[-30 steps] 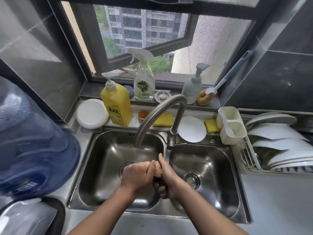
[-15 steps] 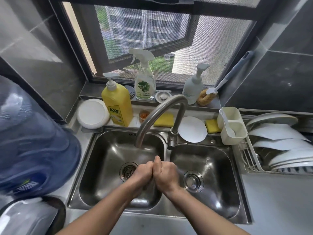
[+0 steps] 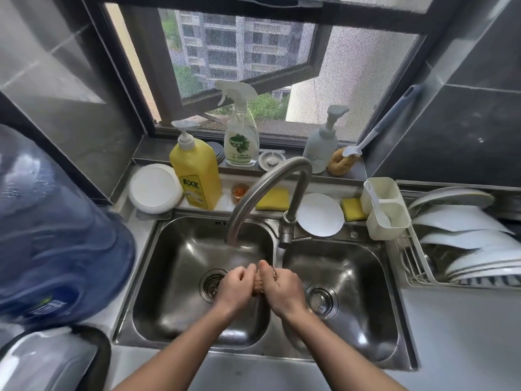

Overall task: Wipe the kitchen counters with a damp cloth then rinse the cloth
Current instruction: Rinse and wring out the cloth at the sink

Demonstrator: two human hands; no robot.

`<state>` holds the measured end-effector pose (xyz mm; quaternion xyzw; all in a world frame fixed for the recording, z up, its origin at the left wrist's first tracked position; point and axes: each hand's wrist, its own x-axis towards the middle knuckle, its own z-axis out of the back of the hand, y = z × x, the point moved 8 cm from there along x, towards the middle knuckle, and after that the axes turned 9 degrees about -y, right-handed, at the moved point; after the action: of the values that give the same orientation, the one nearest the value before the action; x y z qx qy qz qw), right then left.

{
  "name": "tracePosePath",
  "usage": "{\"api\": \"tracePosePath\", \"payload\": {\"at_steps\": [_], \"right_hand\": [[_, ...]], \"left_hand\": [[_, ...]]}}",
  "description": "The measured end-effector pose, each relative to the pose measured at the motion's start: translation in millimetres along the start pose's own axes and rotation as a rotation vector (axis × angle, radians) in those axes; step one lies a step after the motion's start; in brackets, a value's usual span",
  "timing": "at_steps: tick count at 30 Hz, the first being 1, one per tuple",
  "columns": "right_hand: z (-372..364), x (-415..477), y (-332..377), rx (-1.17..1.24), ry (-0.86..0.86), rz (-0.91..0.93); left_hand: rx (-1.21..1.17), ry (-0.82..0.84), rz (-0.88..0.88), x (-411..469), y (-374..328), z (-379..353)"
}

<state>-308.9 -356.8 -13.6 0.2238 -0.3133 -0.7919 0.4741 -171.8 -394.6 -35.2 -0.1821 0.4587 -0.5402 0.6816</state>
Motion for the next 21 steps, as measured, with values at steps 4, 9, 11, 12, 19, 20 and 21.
{"api": "tracePosePath", "payload": {"at_steps": [4,9,11,12,19,20,21], "right_hand": [[-1,-7,-43,0.108,-0.002,-0.251],[6,-13,-75,0.146,0.014,-0.389],[9,-14,-83,0.179,0.017,-0.423],[10,-15,-87,0.197,0.016,-0.440],[38,-14,-112,0.394,-0.095,-0.508],[43,-11,-118,0.407,-0.117,-0.522],[48,-6,-123,0.426,-0.145,-0.539]], "left_hand": [[0.159,-0.063,-0.074,2,16,8],[0.448,0.169,-0.121,-15,40,-14],[0.418,0.152,-0.071,-20,42,-13],[0.407,0.150,-0.054,-23,40,-12],[0.254,0.131,-0.129,-33,3,-29],[0.221,0.130,-0.127,-33,-1,-33],[0.196,0.123,-0.132,-32,-4,-38]]}}
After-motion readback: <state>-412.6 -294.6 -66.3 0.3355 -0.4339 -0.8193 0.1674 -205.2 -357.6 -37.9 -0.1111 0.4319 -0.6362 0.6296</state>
